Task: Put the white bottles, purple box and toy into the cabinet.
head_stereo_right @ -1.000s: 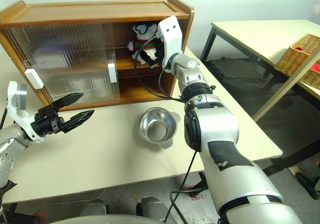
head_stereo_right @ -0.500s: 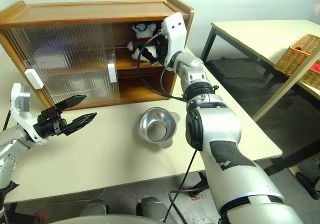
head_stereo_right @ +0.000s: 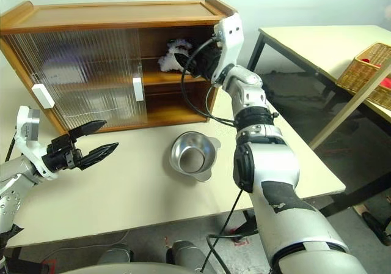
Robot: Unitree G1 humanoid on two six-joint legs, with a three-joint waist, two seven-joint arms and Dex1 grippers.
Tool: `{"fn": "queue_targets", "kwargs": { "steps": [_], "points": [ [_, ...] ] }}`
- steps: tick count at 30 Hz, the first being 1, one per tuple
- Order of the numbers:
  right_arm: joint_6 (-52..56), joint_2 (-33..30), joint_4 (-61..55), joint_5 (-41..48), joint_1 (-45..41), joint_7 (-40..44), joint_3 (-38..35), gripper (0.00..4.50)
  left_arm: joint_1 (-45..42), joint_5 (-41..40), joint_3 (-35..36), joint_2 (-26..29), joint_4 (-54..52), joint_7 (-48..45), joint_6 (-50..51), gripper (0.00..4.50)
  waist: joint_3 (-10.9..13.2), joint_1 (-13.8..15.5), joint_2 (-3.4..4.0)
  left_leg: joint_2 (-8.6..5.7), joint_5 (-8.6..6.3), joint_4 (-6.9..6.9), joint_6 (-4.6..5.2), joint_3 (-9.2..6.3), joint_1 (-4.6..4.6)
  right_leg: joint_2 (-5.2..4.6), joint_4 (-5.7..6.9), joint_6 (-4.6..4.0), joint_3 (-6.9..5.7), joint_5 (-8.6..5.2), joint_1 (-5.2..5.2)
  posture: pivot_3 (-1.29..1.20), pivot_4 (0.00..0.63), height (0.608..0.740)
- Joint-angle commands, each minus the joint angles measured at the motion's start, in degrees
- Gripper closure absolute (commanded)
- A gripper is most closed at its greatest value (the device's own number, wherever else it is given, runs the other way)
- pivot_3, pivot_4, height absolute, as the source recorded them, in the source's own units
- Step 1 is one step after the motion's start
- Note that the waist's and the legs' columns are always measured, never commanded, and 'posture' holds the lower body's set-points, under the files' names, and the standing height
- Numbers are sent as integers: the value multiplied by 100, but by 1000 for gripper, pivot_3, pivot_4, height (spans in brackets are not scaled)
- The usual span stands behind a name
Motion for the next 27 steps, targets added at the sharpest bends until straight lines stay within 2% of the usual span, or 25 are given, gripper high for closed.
{"fn": "queue_targets", "kwargs": {
  "steps": [1, 6, 11, 16, 20, 27],
  "points": [
    [464, -125, -1033, 208, 575, 245, 80, 35, 18, 40, -58, 1, 50, -51, -20, 0, -1, -6, -1, 0, 1, 1, 2, 1, 0, 0, 0, 2, 0, 1, 0, -2, 0, 740],
    [1773, -375, -3602, 951, 1960, 501, 15, 35, -32, 15, -70, 26, 22, -51, 64, 0, -1, -3, -2, -5, 4, 33, 6, -4, 2, 16, 3, 6, -1, 0, 24, -17, 0, 740],
    [2447, -758, -4757, 1305, 3011, 480, -64, 35, -91, -7, -68, 56, 40, -74, 133, 0, 1, -25, -1, -6, 4, 76, 6, -6, 18, 40, 3, 2, 13, -5, 60, -24, 7, 740],
    [2878, -1159, -5040, 1641, 3905, 678, -164, 35, -121, -28, -61, 77, 37, -88, 185, 0, 10, -65, -10, -19, 0, 81, 0, -9, 112, 36, -5, -9, 21, -19, 160, -27, 9, 740],
    [3631, -1106, -4832, 2269, 4197, 692, -462, 35, -146, -37, -46, 93, 31, -94, 224, 0, 16, -122, 0, -24, -13, 77, -23, -11, 105, 14, -7, -12, 19, -22, 152, -32, 14, 740],
    [4951, -725, -4188, 3309, 4062, 99, -1170, 35, -151, -35, -20, 114, -38, -47, 288, 0, 17, -176, 7, -24, -25, 61, -43, -11, 91, 8, -8, -23, 14, -48, 136, -24, 15, 740]
  ]
}}
